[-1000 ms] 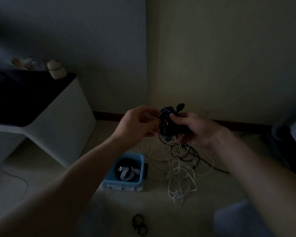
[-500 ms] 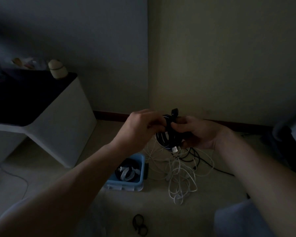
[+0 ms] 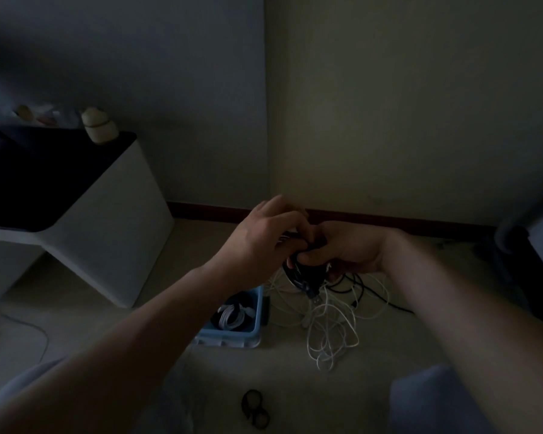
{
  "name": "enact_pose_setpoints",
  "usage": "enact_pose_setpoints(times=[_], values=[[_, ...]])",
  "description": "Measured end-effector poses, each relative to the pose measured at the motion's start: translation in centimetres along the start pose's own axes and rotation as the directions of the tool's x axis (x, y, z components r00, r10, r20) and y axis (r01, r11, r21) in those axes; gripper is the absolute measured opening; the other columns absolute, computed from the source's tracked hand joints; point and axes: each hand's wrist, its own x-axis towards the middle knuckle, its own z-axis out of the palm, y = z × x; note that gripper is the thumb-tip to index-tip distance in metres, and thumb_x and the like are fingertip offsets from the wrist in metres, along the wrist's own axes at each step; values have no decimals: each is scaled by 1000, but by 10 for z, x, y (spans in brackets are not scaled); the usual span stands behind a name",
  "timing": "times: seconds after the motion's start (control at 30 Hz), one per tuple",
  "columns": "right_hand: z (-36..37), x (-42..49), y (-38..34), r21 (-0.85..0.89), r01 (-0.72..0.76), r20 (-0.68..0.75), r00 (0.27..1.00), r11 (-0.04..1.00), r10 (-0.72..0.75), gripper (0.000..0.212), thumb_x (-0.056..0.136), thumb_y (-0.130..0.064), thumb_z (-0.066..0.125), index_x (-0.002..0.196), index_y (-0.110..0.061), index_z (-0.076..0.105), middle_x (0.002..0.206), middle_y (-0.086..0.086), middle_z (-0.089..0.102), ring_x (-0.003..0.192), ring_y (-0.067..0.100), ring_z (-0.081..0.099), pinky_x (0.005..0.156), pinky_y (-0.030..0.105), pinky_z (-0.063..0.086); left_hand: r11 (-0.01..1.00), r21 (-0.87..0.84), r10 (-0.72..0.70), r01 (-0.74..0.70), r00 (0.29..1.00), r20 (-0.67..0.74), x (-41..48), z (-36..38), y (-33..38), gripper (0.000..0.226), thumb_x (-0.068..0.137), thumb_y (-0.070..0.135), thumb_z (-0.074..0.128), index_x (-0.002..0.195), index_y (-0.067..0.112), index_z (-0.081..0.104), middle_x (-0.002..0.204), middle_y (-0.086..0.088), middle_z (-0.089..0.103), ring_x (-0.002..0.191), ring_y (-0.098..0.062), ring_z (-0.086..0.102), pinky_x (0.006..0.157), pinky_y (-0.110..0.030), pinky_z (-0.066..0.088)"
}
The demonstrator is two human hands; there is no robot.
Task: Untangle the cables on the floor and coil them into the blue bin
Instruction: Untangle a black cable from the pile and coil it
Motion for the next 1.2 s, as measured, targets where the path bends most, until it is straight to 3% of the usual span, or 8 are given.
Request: enact_pose_setpoints(times=[0.1,0.27,0.43,0.6,0.7,0.8,0.9,1.2], values=[[-1,2,4,-24,-20,4,1000,1000,20,49,76,-32,80,114,-6,63,106,14,63,100,31,56,77,38,46,994,-72,-72,79,993,97,-3,0,1,16,87,15,72,102,22,70,122,4,49,106,0,49,86,-6,42],[-1,1,3,-71,-42,-20,999,997,41,51,83,-21,77,126,-1,57,104,12,63,94,28,57,56,23,48,957,-94,-246,273,942,229,-5,4,1,23,94,18,65,116,15,66,131,0,38,106,-5,47,80,3,37],[1,2,2,-76,-74,-12,997,994,73,40,72,-26,83,107,-12,71,99,7,68,91,24,59,60,24,48,947,-65,-269,314,889,370,-1,0,-3,19,96,30,61,114,30,60,119,6,47,103,-8,53,86,-15,47],[-2,7,7,47,-30,8,1000,998,29,37,67,-17,86,100,-6,73,97,14,66,100,34,56,85,45,40,945,-84,-269,315,899,346,-1,0,-3,9,96,33,59,105,35,57,108,10,50,95,-5,54,80,-17,46],[-1,7,6,84,13,2,1000,996,-13,22,71,-7,81,92,-8,73,88,8,67,90,26,62,77,35,45,935,-116,-286,336,905,316,-1,2,-5,7,95,31,60,102,28,60,106,11,52,92,-1,53,73,-8,40],[-1,6,5,112,40,6,999,993,-41,14,76,0,75,88,-6,71,77,-1,69,75,11,65,69,25,49,907,-164,-321,388,889,326,0,4,-6,10,95,28,61,101,20,62,98,3,63,79,-5,57,70,-23,46],[0,6,5,123,39,-6,999,992,-38,17,73,-3,74,89,-7,71,78,0,70,76,11,67,72,26,52,871,-221,-361,439,876,320,-2,6,-7,5,94,27,64,94,26,59,86,6,63,74,-8,58,66,-26,48],[-2,10,7,169,47,-82,996,985,-34,44,67,-8,79,107,5,69,101,17,68,96,26,65,90,37,50,882,-108,-429,459,876,222,-3,7,-12,22,92,38,64,107,23,63,95,6,67,83,-6,62,69,-22,50]])
